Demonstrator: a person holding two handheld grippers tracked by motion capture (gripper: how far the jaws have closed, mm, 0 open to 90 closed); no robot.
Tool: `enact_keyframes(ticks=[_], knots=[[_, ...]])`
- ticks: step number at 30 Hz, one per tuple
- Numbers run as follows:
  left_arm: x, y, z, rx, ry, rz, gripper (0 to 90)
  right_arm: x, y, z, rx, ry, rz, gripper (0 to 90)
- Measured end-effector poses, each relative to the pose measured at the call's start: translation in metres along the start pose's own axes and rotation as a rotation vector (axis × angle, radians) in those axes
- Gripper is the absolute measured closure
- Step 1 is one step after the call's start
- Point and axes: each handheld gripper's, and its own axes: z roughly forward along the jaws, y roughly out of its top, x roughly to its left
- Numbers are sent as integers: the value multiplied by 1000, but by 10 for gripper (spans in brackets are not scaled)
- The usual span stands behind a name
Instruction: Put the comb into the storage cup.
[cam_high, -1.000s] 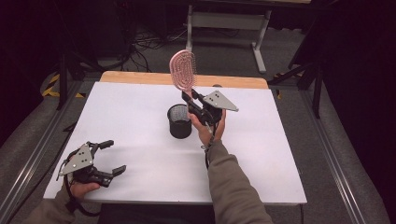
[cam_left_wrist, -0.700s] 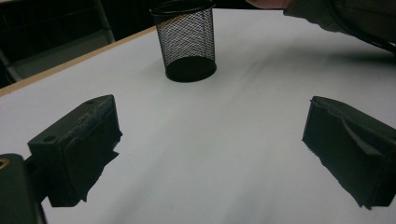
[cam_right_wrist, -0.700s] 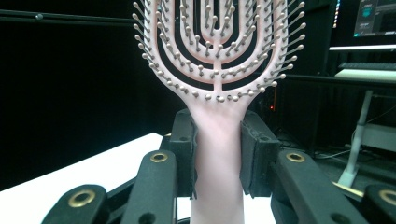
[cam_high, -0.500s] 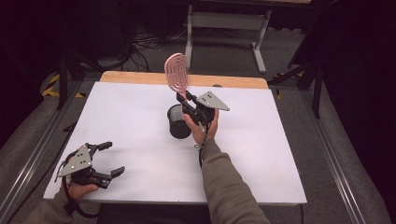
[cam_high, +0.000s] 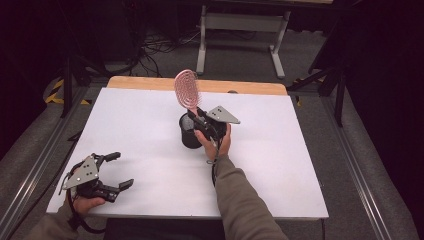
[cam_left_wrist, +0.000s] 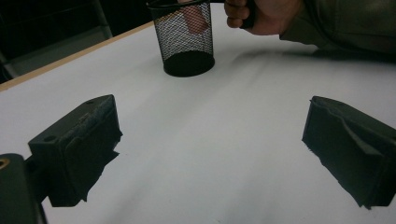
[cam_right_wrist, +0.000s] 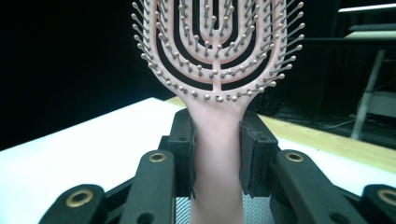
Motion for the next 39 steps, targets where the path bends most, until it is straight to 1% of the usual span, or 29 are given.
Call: enact_keyframes(ticks=[2, 4, 9, 12, 14, 16, 18, 20, 22, 25, 27, 28, 30, 34, 37, 39], knots=[[1, 0, 0, -1, 3, 7, 49, 2, -3, 0, 16, -3, -17, 697], [1, 0, 1, 0, 5, 10, 50, 3, -5, -1, 30, 6, -22, 697], [0, 0, 1, 3, 2, 8, 50, 4, -7, 2, 73, 13, -25, 694], [1, 0, 1, 3, 1, 4, 50, 3, -7, 4, 87, 19, -33, 691], [1, -1, 1, 4, 2, -1, 50, 2, -7, 4, 94, 22, -27, 686], [2, -1, 2, 4, -2, -3, 51, 1, -8, 6, 123, 21, -21, 684], [2, -1, 1, 2, -5, -3, 51, 0, -9, 8, 134, 21, -23, 681], [1, -1, 2, 1, -4, -3, 51, 1, -9, 9, 140, 26, -29, 681], [1, -1, 2, 1, -5, -3, 51, 2, -8, 10, 154, 20, -50, 673], [1, -1, 2, 1, -6, -3, 51, 2, -8, 10, 161, 20, -46, 672], [1, -1, 2, 2, -6, -2, 51, 2, -8, 10, 164, 20, -49, 653], [1, -1, 2, 2, -7, -2, 51, 3, -8, 10, 169, 16, -57, 655], [1, -1, 2, 1, -7, -3, 51, 3, -7, 11, 170, 17, -52, 667], [1, -1, 2, 2, -6, -3, 51, 3, -7, 11, 176, 12, -53, 623], [1, -1, 2, 1, -7, -2, 51, 4, -6, 12, 179, 11, -53, 616], [1, -1, 2, 1, -7, -4, 51, 3, -6, 11, 178, 8, -53, 576]])
